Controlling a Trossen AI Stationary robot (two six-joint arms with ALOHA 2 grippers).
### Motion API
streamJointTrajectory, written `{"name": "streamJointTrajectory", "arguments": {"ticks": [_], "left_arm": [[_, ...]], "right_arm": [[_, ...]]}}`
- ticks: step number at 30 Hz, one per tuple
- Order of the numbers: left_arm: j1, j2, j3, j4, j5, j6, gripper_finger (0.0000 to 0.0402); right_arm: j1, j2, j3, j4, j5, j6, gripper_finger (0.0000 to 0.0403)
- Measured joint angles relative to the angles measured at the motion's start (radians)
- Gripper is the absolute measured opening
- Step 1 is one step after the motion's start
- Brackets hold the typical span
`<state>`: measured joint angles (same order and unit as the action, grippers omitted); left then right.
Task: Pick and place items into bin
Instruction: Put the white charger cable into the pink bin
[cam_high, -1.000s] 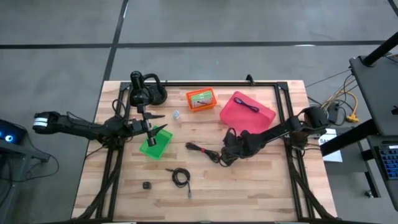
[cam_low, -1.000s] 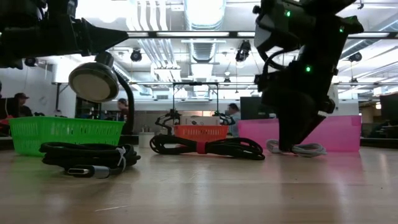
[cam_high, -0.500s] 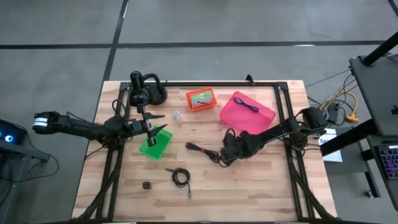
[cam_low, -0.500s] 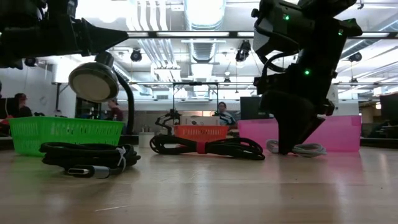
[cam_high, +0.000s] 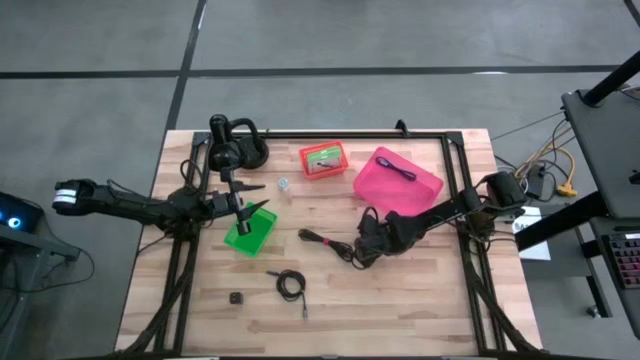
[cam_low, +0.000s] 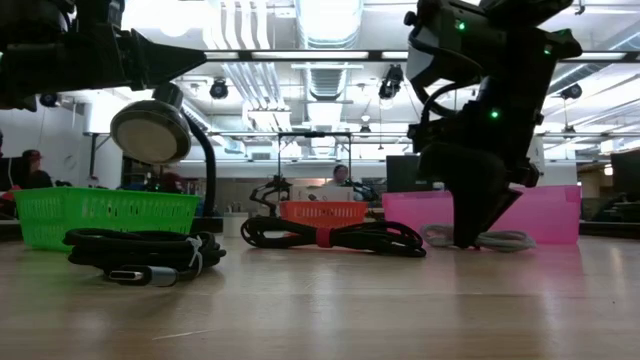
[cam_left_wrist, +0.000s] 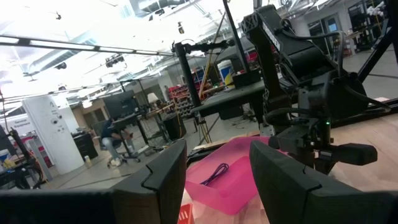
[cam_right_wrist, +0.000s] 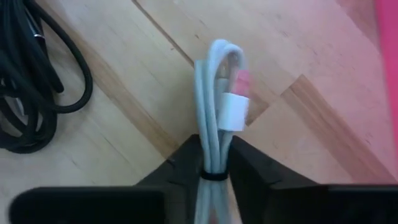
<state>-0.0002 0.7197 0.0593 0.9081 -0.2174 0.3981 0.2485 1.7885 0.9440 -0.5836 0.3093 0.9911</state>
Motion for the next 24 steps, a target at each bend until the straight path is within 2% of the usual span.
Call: {"name": "streamJointTrajectory", "arguments": {"ticks": [4,11,15,24], "left_arm": [[0.0,0.0,0.0,0.0,0.0,0.0,0.0162],[0.0,0.0,0.0,0.0,0.0,0.0,0.0162],[0.0,0.0,0.0,0.0,0.0,0.0,0.0162],[0.0,0.0,0.0,0.0,0.0,0.0,0.0162]], "right_arm": [[-0.001,-0.001,0.0,-0.001,-0.018,-0.001,0.0024],[-0.001,0.0,0.02,-0.022,-0.027,-0.007,0.0024],[0.001,0.005,0.064,-0.039,-0.044,-0.062,0.0024],[0.001,0.003,0.207,-0.241,-0.015,-0.079,0.0024]]}}
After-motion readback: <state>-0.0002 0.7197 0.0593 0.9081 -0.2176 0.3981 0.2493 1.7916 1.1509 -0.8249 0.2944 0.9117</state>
